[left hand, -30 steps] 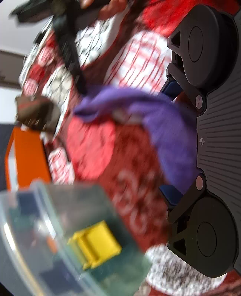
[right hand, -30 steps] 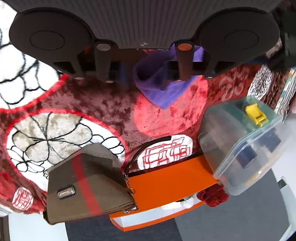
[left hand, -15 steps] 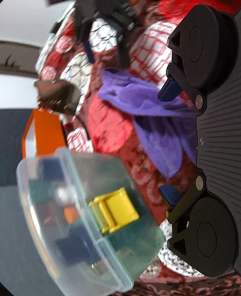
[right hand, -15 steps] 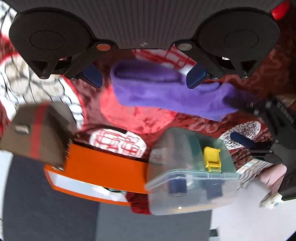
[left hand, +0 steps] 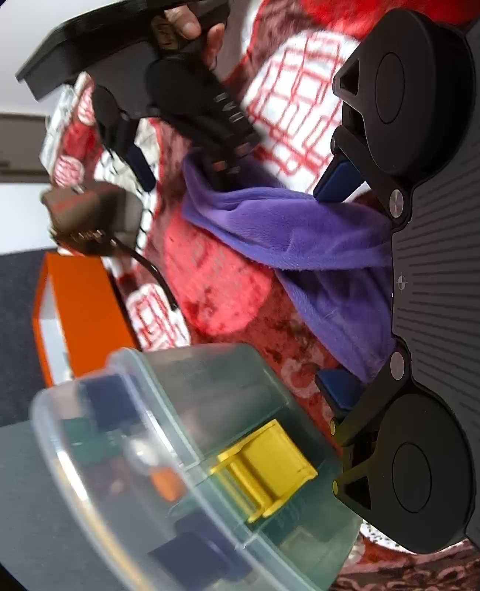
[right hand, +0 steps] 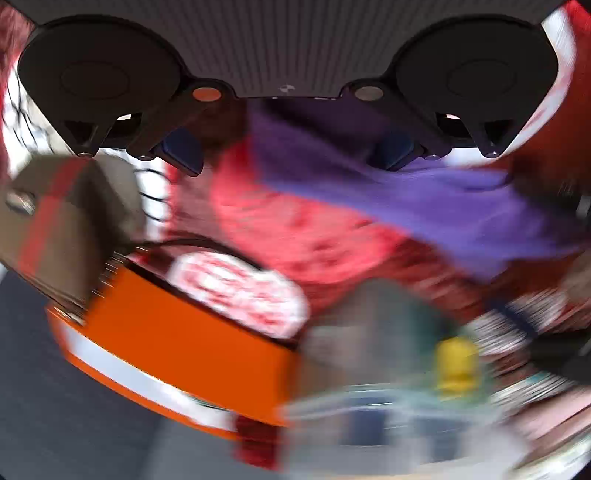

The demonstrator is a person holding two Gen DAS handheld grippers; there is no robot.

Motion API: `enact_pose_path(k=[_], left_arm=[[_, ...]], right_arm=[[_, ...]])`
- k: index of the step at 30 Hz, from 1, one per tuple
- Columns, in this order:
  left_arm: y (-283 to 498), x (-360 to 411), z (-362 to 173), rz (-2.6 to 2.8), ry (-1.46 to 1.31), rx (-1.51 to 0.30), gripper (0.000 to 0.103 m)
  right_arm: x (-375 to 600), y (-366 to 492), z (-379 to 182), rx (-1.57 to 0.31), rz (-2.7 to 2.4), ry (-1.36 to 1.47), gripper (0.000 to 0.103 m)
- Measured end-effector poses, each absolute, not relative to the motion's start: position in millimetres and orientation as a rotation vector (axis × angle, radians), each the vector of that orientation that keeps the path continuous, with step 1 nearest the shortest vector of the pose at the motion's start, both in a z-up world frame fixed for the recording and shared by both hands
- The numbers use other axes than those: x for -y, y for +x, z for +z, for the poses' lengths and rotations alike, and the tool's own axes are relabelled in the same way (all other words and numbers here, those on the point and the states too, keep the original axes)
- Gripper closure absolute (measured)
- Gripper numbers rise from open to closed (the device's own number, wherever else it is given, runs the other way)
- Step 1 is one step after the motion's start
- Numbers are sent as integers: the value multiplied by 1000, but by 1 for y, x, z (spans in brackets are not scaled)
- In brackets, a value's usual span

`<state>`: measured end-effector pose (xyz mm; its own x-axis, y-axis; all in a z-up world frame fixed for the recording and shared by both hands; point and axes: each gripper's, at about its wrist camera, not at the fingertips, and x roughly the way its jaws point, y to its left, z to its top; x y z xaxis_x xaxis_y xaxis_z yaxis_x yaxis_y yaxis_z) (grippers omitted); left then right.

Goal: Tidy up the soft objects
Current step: 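Grasp the purple towel with the left tool while the right tool grasps its other end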

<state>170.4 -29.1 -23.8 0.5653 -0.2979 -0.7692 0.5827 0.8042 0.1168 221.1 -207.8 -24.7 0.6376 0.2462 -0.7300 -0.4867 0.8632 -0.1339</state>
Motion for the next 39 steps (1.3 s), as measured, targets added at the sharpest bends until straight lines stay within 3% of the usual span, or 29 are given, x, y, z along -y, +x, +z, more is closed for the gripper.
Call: enact_pose_path(k=[7, 12, 16, 20, 27, 30, 32, 34, 39], left_arm=[[176, 41, -28, -528, 436, -794, 0], [183, 50, -46, -536, 536, -813, 0], [193, 38, -45, -547, 486, -843, 0], [199, 24, -45, -563, 418, -878, 0], [202, 21, -47, -538, 344, -879, 0], [200, 21, -47, -510, 315, -871, 0], [195, 22, -46, -490, 313, -862, 0], [190, 24, -44, -472, 318, -853, 0], [178, 24, -36, -450, 281, -855, 0]], right_arm=[[232, 231, -29, -855, 333, -162, 4], [236, 204, -13, -803, 565, -254, 2], [214, 192, -18, -748, 613, -481, 2], [199, 201, -30, -757, 646, -521, 1], [212, 229, -45, -874, 626, -228, 3], [217, 217, -42, -843, 586, -181, 22], [219, 208, -36, -835, 557, -167, 62], [224, 202, -32, -836, 513, -154, 74], [237, 181, -26, -852, 471, -50, 77]])
